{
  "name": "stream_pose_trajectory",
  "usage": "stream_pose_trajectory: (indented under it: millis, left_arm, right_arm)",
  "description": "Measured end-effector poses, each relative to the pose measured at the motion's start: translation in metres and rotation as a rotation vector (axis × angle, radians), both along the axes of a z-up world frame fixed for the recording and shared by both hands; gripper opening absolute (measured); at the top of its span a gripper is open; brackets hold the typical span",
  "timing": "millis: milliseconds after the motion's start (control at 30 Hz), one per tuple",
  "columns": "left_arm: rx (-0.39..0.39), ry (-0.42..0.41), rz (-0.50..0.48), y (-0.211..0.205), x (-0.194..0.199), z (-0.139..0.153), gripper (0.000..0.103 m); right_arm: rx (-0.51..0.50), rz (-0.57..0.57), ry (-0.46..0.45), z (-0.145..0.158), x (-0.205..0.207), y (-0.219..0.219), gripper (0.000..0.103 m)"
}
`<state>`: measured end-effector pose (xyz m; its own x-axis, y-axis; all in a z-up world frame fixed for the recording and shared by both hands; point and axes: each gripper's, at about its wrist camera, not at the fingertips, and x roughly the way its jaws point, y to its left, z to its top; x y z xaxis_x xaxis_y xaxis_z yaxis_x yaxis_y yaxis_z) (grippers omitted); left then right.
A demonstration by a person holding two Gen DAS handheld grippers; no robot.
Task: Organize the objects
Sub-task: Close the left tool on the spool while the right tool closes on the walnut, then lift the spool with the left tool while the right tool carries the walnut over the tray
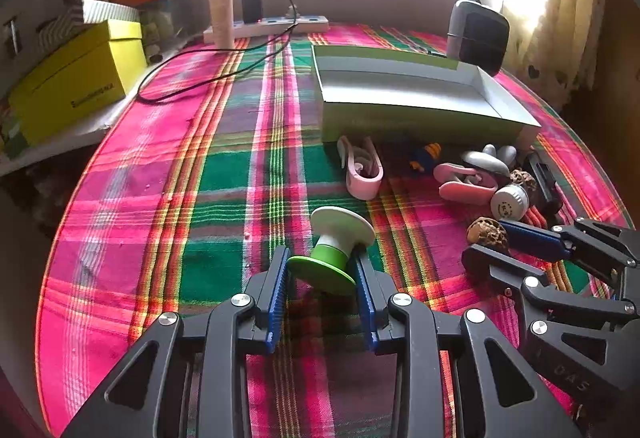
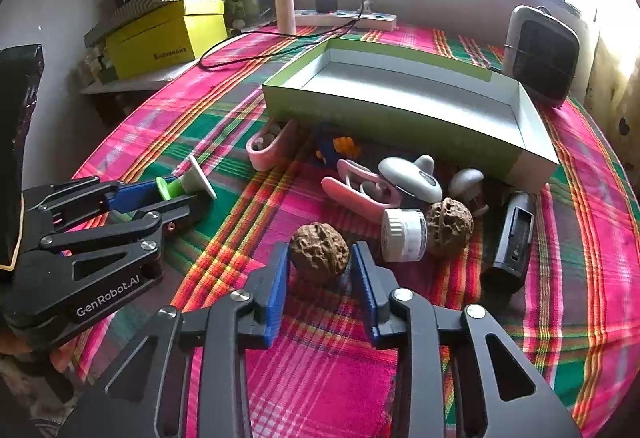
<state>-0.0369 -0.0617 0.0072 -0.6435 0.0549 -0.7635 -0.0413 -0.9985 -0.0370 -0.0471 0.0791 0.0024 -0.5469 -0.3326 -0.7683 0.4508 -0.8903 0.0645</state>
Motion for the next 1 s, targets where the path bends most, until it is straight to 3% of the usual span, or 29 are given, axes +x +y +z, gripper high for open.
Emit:
stream_pose_trajectory:
  millis: [1000]
  left_arm:
    - [0.035, 0.028, -0.045, 0.013, -0.022, 0.022, 0.029]
  right_arm:
    - [-0.064, -0.018, 0.059, 0.028, -0.011, 0.012, 0.031]
